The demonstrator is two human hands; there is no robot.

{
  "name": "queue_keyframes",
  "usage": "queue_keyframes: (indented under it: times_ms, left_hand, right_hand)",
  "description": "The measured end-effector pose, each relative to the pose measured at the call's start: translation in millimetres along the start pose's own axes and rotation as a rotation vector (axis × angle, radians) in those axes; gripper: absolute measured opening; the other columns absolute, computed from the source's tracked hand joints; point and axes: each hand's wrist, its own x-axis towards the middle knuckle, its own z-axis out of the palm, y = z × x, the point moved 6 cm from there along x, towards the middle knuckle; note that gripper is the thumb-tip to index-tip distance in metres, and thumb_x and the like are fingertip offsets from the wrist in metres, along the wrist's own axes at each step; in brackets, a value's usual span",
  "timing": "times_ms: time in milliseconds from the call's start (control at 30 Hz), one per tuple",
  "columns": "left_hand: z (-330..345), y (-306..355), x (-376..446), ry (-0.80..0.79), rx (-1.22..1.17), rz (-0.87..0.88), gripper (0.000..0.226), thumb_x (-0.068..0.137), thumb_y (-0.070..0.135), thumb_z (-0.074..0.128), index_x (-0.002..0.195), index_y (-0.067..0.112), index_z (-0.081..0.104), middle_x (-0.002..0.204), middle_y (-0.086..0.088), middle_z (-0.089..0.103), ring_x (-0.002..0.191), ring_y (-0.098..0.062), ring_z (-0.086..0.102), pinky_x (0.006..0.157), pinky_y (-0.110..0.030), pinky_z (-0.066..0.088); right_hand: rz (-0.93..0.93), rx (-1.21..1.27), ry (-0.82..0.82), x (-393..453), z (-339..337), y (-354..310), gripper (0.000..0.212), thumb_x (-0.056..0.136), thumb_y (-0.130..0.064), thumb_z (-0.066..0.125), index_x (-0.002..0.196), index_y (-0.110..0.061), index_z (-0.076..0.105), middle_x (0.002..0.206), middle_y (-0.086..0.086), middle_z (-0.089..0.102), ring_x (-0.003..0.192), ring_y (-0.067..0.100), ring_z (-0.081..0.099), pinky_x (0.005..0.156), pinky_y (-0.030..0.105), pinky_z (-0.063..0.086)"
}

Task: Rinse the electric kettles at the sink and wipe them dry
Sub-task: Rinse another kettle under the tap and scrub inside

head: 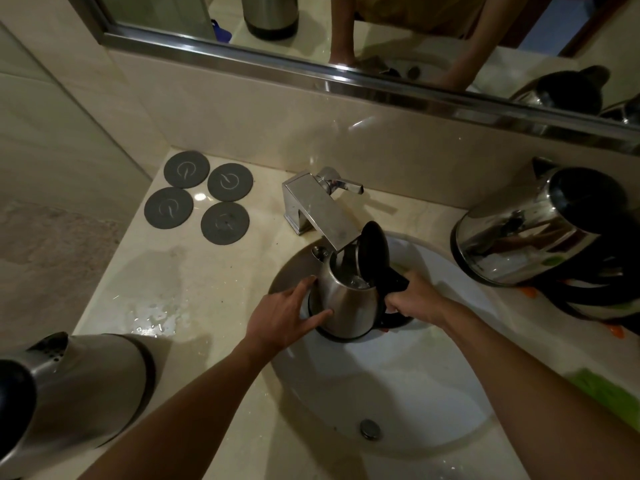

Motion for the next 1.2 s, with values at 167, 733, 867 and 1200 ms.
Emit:
queue_keyframes:
  times_ms: [167,733,867,1200]
  left_hand:
    - [-2.0,1.6,0.4,-0.012,-0.006,-0.003,0.089,0.081,0.081,0.038,0.146,0.020,0.038,0.092,-0.005,0.073,0.069,-0.017,0.068,0.067,-0.025,0.053]
    - [8.9,19.4,39.7,-0.358,-0.832,-0.302,0.122,0.054,0.029,0.097,0.150,0.024,0.021,0.139,0.012,0.044,0.130,-0.011,0.043,0.098,-0.019,0.041]
    - [10.1,21.7,41.3,-0.368,-0.893,-0.253,0.115,0.054,0.013,0.096,0.147,0.025,0.029,0.137,0.010,0.051,0.125,-0.001,0.049,0.099,-0.018,0.044]
    - [-0.6,42.5,-0.4,-0.333,-0.910,-0.207,0.094,0.056,0.026,0.095,0.134,0.035,0.044,0.135,0.014,0.054,0.125,0.000,0.050,0.091,-0.007,0.042]
  right_hand:
    - [-0.005,-0.012,0.004,-2.2,0.4,-0.9,0.018,0.071,0.004,0.065,0.067,-0.009,0.053,0.063,0.006,0.053,0.061,0.018,0.054,0.054,0.026,0.041]
    - [0.061,0.133,-0.026,-20.1,10.3,7.2,0.011,0.071,0.000,0.061,0.079,-0.007,0.057,0.067,0.006,0.058,0.059,0.016,0.057,0.043,0.019,0.041]
    - [0.063,0.196,-0.025,-28.9,13.4,12.2,0.014,0.075,0.006,0.059,0.073,-0.008,0.058,0.064,0.007,0.057,0.057,0.016,0.057,0.038,0.017,0.040]
    - [-0.019,0.180,0.008,-67.9,12.7,35.0,0.017,0.069,0.001,0.065,0.065,-0.013,0.055,0.059,-0.002,0.051,0.057,0.013,0.051,0.055,0.024,0.037]
